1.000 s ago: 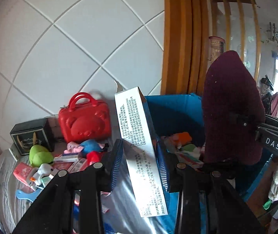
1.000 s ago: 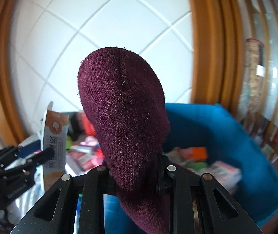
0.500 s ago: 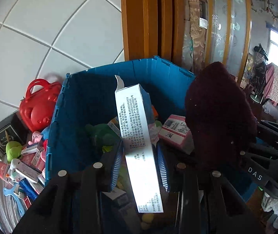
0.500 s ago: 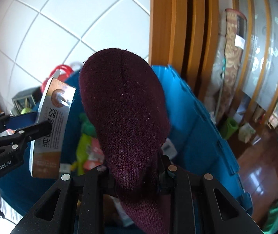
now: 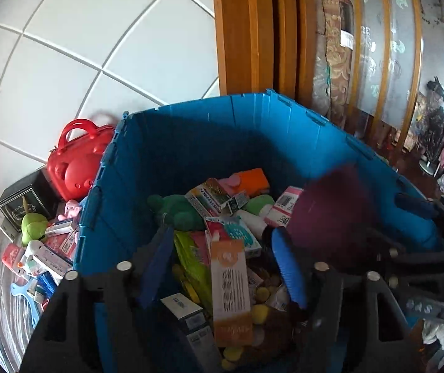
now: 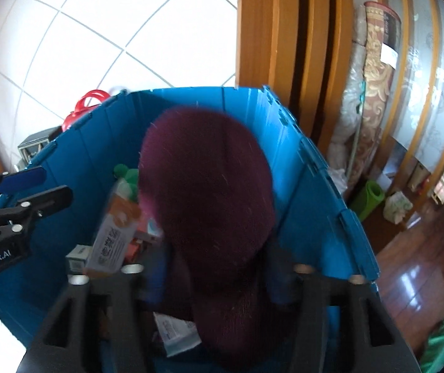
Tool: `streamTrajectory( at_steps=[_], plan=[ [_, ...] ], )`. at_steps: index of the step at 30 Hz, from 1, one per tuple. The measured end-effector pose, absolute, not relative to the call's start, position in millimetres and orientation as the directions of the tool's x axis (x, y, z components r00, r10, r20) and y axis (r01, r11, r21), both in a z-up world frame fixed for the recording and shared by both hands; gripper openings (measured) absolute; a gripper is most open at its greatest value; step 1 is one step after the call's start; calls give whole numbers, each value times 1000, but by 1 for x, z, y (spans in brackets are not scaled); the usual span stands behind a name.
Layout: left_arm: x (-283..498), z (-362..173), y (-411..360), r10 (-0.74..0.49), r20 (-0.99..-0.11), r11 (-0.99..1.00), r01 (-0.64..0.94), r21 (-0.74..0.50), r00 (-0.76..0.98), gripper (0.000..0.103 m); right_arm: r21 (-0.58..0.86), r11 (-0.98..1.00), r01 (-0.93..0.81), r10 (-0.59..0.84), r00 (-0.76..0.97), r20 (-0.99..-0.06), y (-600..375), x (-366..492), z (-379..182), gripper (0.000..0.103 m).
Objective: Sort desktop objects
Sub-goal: 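Open both tools over the blue crate, dropping the box and hat, then move both tools back over the table toward the blue brush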
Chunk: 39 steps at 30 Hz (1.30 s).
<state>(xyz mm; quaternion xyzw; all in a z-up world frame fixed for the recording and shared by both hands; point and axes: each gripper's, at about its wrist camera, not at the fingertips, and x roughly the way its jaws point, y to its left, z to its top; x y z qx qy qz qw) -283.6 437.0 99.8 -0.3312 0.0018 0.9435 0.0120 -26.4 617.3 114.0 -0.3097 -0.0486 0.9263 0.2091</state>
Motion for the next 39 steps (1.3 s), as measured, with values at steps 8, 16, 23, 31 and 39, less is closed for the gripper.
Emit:
streamTrajectory(
  at_steps=[8,16,23,31,39],
  plan=[
    [-267,107,420,27,-579,-999,-12,-30,-815,67,-240,-893,-381,450,-730,-515,609,-27,120,103],
    [-233,125,382,-27,-488,-998,47,-29,-873,68,-209,-900,-382,436,-775,-458,583,-27,136,103],
    [-196,129,310,-122,-426,-986,158,-49,-896,78,-163,-941,-298,338,-866,-368,517,-41,150,103],
    [-161,91,187,-242,-472,-947,313,-77,-848,83,-142,-979,-143,184,-924,-336,416,-99,142,103],
    [-131,2,60,-334,-625,-874,481,-76,-706,83,-106,-994,-6,49,-915,-401,327,-167,95,103]
  ],
)
